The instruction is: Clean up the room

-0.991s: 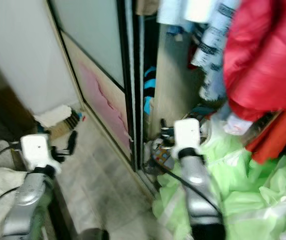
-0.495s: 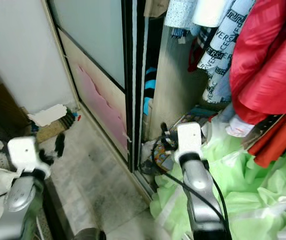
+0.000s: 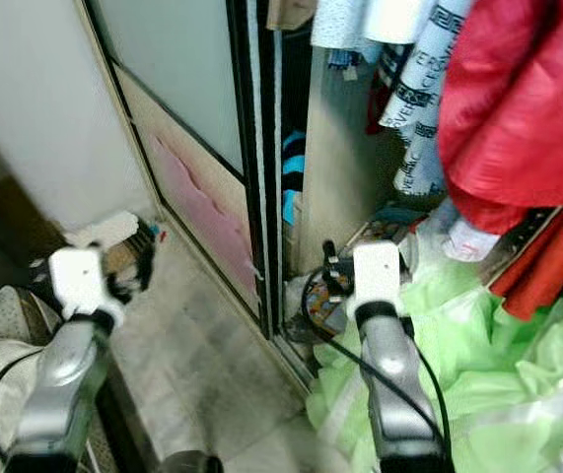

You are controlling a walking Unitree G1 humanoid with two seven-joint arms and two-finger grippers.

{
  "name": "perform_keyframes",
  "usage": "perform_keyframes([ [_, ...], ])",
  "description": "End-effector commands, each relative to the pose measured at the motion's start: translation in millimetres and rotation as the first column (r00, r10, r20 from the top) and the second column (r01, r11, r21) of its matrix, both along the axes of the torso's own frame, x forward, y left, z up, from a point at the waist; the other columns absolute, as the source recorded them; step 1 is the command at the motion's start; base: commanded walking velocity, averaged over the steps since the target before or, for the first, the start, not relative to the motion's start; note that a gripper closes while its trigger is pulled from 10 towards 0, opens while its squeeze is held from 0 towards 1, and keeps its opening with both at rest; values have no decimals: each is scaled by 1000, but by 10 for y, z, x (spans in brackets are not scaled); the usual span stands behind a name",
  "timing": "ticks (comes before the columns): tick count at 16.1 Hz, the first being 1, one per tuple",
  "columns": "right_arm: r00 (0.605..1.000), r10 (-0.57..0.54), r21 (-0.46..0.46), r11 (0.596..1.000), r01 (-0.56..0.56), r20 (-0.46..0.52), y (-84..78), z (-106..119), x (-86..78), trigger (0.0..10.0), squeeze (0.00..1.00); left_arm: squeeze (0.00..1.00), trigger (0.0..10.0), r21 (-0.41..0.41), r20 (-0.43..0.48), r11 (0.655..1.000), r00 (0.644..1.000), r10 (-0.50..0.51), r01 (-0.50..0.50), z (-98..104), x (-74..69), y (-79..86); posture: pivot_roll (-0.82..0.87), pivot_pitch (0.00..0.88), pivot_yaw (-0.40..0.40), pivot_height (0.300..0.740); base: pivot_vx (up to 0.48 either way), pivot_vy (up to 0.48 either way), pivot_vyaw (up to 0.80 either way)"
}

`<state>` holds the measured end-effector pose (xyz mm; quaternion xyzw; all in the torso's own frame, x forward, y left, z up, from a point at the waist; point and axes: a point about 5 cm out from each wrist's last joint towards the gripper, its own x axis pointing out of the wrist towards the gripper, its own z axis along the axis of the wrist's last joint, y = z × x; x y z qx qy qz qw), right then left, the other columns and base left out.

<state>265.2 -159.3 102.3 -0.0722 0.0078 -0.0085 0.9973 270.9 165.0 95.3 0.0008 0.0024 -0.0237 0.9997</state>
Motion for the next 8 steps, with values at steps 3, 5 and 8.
perform_keyframes([
  [3,999,-32,-6,999,32,32,-66,59,-9,10000,0,0,10000,20,-13,999,999,-36,37,-27,42,-39,-45,0,95,740,0,0,0],
  [5,999,-10,-19,1000,11,33,-58,64,30,10000,0,0,10000,18,-10,1000,1000,-21,21,-29,29,-21,-23,0,74,740,0,0,0],
  [8,996,87,-18,996,-87,29,107,82,186,10000,0,0,10000,13,-6,997,997,73,-73,-56,-104,112,58,0,-1,740,0,0,0],
])
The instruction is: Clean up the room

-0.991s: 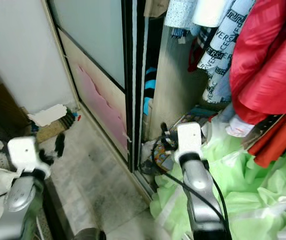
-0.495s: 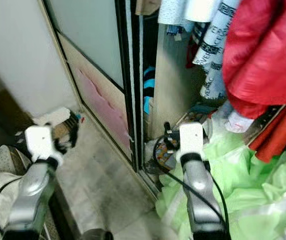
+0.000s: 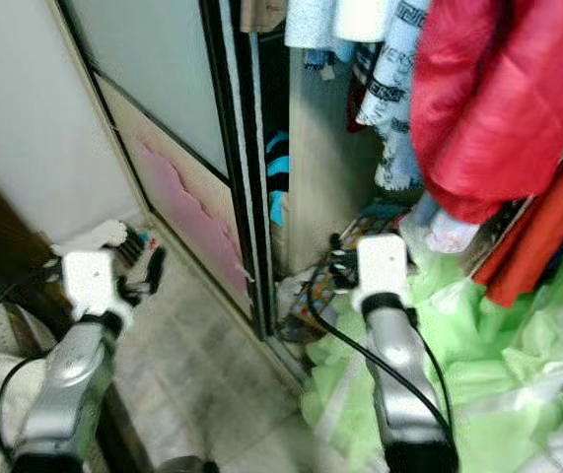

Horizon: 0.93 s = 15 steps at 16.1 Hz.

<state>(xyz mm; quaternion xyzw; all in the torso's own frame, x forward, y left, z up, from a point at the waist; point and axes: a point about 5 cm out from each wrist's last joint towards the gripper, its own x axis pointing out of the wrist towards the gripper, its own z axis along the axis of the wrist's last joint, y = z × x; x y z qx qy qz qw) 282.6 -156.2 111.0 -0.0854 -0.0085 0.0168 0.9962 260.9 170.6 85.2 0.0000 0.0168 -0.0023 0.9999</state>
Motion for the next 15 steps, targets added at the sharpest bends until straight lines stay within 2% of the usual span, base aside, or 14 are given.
perform_keyframes([
  [1,999,46,11,999,-46,-1,99,-7,28,10000,0,0,10000,13,21,999,999,42,-42,36,-23,64,80,0,-23,740,0,0,0],
  [3,995,99,19,995,-99,-11,212,-21,71,10000,0,0,10000,10,20,997,997,78,-78,12,-88,97,111,0,-53,740,0,0,0],
  [8,988,153,24,988,-152,-16,291,-29,142,10000,0,0,10000,-18,10,994,994,108,-108,-22,-176,98,147,0,-94,740,0,0,0],
  [15,992,124,27,992,-124,-8,239,-35,153,10000,0,0,10000,-35,23,994,995,101,-100,36,-52,65,102,0,-53,740,0,0,0],
])
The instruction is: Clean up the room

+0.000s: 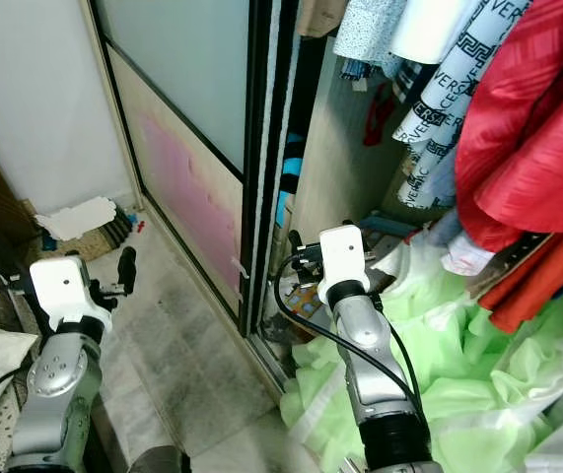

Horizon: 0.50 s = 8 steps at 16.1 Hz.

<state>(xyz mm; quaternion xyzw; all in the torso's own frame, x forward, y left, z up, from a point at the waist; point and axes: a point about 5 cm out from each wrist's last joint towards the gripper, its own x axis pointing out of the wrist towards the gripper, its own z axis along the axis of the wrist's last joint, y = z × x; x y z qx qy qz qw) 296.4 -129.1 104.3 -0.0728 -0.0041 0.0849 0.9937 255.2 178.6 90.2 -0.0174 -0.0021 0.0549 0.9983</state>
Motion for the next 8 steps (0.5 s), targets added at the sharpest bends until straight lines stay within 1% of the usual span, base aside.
perform_keyframes([
  [1,1000,-14,3,1000,14,14,-38,28,-3,10000,0,0,10000,8,-24,1000,999,-21,22,-42,-7,-11,97,0,-40,740,0,0,463],
  [3,999,-47,22,999,48,-18,-77,-68,-62,10000,0,0,10000,15,-56,1000,998,-22,23,-142,-97,-3,101,0,-35,740,0,0,800],
  [4,999,-47,24,999,47,-11,-67,-48,-49,10000,0,0,10000,23,-60,1000,998,-16,18,-160,-123,-1,109,0,-44,740,0,0,800],
  [5,999,-42,29,999,42,2,-48,-2,-9,10000,0,0,10000,22,-61,1000,998,-6,7,-166,-132,3,115,0,-53,740,0,0,800],
  [6,999,-36,26,999,36,18,-52,53,49,10000,0,0,10000,20,-52,1000,999,15,-14,-143,-111,2,130,0,-61,740,0,0,800],
  [7,999,-35,24,999,34,24,-70,76,80,10000,0,0,10000,14,-38,1000,999,28,-28,-106,-95,-3,140,0,-71,740,0,0,800],
  [8,999,-40,17,999,39,18,-91,53,105,10000,0,0,10000,16,-21,999,999,34,-34,-76,-118,18,152,0,-91,740,0,0,800],
])
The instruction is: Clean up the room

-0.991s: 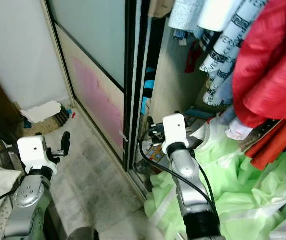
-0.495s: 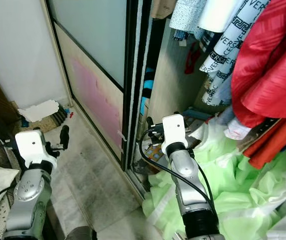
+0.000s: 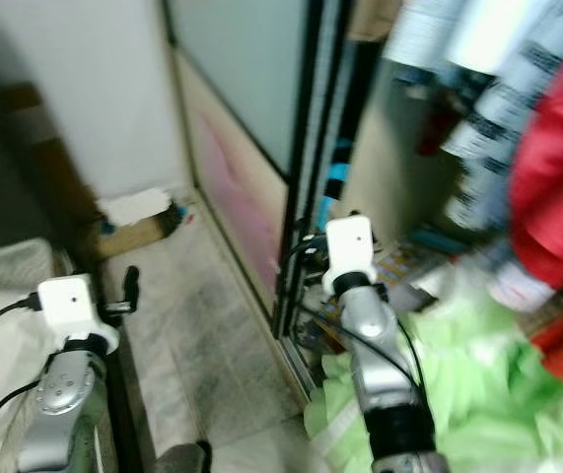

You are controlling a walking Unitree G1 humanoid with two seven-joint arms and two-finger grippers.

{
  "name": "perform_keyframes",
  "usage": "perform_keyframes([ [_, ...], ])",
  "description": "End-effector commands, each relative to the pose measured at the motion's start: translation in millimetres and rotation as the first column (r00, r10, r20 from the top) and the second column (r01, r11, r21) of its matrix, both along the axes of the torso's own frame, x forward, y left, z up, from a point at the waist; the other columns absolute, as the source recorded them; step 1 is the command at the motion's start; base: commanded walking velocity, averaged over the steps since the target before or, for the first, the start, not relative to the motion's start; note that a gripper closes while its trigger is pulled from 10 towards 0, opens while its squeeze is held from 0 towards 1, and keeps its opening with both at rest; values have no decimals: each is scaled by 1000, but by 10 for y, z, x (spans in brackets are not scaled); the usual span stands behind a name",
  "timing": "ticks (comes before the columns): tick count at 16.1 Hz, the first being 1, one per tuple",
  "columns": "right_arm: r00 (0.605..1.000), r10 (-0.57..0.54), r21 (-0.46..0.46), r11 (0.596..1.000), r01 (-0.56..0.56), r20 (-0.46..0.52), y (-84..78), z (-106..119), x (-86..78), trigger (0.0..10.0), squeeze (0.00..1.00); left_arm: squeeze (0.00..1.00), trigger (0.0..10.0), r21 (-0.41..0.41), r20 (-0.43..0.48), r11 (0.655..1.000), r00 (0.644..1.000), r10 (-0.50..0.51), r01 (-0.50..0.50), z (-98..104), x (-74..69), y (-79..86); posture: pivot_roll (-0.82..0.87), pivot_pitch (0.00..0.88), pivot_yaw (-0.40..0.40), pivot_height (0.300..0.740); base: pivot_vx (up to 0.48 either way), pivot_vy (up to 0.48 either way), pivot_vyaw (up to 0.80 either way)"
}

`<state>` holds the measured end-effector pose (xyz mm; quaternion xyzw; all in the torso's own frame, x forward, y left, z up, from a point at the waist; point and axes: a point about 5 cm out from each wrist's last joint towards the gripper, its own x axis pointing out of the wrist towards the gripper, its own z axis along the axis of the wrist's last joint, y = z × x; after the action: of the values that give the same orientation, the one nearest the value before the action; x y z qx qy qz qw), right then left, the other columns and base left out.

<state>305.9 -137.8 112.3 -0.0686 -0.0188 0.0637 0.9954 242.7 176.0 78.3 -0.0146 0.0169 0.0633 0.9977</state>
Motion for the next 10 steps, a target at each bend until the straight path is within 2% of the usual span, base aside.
perform_keyframes([
  [1,1000,4,10,1000,-3,-23,7,-44,15,10000,0,0,10000,13,20,1000,1000,23,-24,42,-17,67,156,0,-101,740,0,0,0],
  [4,997,81,-6,997,-81,-18,144,-10,-8,10000,0,0,10000,32,17,998,998,56,-56,25,-81,169,153,0,-134,740,0,0,0],
  [6,996,82,-15,996,-82,-29,101,-49,-25,10000,0,0,10000,26,18,997,998,66,-67,43,-56,155,142,0,-124,740,0,0,0],
  [8,999,36,-11,999,-36,-23,26,-46,-20,10000,0,0,10000,60,19,997,999,45,-46,62,-16,157,130,0,-95,740,0,0,0],
  [10,1000,-16,-5,1000,16,-15,-17,-51,-49,10000,0,0,10000,48,17,999,1000,4,-5,65,27,149,118,0,-63,740,0,0,0],
])
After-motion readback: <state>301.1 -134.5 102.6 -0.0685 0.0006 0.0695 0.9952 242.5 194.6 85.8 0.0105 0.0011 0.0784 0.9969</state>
